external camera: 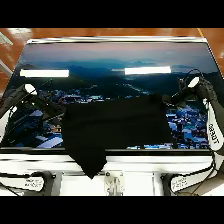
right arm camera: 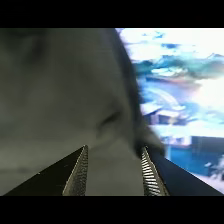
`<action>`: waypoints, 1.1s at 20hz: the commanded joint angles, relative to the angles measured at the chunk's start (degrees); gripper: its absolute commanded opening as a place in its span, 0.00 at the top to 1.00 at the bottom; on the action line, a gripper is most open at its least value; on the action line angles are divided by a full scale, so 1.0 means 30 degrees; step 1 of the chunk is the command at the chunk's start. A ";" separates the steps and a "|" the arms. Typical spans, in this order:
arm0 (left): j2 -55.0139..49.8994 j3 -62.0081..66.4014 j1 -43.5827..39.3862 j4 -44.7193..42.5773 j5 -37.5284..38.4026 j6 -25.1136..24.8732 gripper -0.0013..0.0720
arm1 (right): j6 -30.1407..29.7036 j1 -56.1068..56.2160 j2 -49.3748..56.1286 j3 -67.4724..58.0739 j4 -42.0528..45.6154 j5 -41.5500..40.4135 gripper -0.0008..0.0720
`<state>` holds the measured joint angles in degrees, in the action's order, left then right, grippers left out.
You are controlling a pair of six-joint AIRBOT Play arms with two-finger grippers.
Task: Fold the shirts.
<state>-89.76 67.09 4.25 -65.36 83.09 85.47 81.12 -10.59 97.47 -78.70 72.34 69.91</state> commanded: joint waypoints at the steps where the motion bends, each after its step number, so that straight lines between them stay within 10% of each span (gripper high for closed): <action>1: 0.0663 0.1086 0.0437 -0.0364 0.1712 0.0546 0.17 | -0.1712 -0.0255 -0.1632 -0.0015 0.0459 0.1683 0.34; 7: 0.6521 -0.1887 0.1115 -0.0350 0.1610 -0.0321 0.21 | -0.2069 -0.5872 -0.4932 0.0168 0.0991 0.6492 0.34; 13: 1.1300 -1.3704 0.1137 0.3490 -0.2098 -0.0277 0.15 | -0.2047 -0.9544 -0.5384 0.1639 -0.1931 0.5639 0.34; 22: 1.1023 -1.6305 0.1115 0.4291 -0.2936 -0.0262 0.16 | -0.2076 -0.9391 -0.4466 0.2025 -0.1486 0.4401 0.34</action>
<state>-56.47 20.25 7.57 -53.39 75.29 84.66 74.85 -38.57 82.89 -73.36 67.70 83.83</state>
